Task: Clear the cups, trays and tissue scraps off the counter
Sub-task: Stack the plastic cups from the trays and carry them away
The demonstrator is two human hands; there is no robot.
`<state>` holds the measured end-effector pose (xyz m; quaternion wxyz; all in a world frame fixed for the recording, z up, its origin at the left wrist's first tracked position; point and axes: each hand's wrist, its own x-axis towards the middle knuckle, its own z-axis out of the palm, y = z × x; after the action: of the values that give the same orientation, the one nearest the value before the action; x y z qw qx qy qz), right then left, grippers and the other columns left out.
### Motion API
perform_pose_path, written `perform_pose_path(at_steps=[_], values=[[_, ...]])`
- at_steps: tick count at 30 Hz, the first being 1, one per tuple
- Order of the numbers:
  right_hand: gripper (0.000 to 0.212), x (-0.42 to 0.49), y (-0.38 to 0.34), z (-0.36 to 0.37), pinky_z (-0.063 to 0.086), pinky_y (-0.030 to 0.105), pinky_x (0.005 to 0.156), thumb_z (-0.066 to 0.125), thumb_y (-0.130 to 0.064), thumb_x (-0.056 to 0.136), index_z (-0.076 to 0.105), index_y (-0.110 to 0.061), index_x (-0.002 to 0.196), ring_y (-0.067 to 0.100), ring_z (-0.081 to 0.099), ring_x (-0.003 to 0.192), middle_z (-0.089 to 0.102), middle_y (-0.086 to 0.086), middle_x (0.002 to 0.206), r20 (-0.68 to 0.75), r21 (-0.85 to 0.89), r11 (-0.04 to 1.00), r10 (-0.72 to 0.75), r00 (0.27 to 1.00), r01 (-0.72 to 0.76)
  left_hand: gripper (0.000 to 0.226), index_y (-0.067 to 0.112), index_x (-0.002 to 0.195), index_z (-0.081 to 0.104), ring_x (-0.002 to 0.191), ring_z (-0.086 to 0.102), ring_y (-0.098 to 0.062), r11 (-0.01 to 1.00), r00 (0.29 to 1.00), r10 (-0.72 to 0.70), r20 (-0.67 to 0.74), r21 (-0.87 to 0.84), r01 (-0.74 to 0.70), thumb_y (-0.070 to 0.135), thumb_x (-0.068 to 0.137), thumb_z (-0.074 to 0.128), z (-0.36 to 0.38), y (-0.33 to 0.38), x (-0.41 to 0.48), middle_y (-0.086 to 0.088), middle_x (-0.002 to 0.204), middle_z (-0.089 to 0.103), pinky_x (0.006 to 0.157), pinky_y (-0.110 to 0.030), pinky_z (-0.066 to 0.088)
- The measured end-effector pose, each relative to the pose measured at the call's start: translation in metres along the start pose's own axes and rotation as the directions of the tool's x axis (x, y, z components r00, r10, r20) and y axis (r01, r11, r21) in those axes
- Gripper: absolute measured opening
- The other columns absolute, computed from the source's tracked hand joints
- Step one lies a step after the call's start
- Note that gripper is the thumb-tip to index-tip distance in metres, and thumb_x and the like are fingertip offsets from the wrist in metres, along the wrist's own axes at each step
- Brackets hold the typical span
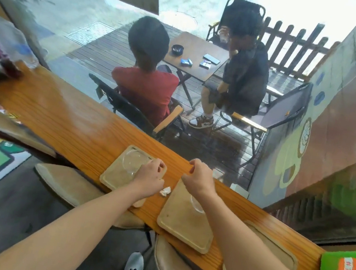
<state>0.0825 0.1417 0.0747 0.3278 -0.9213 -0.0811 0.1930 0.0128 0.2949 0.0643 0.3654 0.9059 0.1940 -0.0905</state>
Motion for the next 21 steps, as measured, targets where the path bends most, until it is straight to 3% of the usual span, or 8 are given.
perform_pose_path(at_steps=[6,12,17,21], values=[[0.055,0.02,-0.043,0.055,0.056,0.033,0.082,0.072,-0.019,0.082,0.052,-0.015,0.133,0.02,0.059,0.1,0.061,0.003,0.113,0.144,-0.036,0.997,-0.06,0.988,0.066,0.014,0.027,0.091,0.064,0.082,0.062,-0.007,0.996,0.994,-0.082,0.07,-0.012,0.083,0.032,0.084,0.074,-0.045,-0.066,0.001,0.01,0.088,0.066,0.065,-0.018,0.047],[0.067,0.038,-0.062,0.102,0.056,0.036,0.09,0.075,-0.018,0.079,0.043,-0.017,0.138,0.021,0.057,0.11,0.057,0.004,0.124,0.207,-0.05,0.999,0.005,0.978,0.006,0.017,0.032,0.075,0.061,0.076,0.061,-0.004,0.982,0.98,-0.188,0.07,-0.008,0.189,0.033,0.078,0.078,-0.072,-0.125,0.01,0.012,0.08,0.065,0.058,-0.016,0.041],[0.084,0.05,-0.061,0.124,0.055,0.034,0.092,0.077,-0.017,0.078,0.032,-0.02,0.148,0.024,0.052,0.124,0.049,0.007,0.14,0.232,-0.065,0.996,0.071,0.97,-0.057,0.028,0.029,0.085,0.056,0.083,0.059,-0.009,0.973,0.968,-0.229,0.102,-0.008,0.231,0.029,0.071,0.081,-0.077,-0.152,0.03,0.009,0.088,0.062,0.064,-0.021,0.045],[0.093,0.056,-0.056,0.133,0.05,0.033,0.096,0.08,-0.016,0.078,0.024,-0.022,0.153,0.025,0.046,0.133,0.041,0.008,0.15,0.259,-0.067,0.993,0.111,0.96,-0.097,0.05,0.022,0.115,0.052,0.095,0.058,-0.015,0.966,0.961,-0.252,0.117,-0.024,0.256,0.022,0.074,0.08,-0.072,-0.158,0.048,0.006,0.104,0.057,0.071,-0.023,0.045]])
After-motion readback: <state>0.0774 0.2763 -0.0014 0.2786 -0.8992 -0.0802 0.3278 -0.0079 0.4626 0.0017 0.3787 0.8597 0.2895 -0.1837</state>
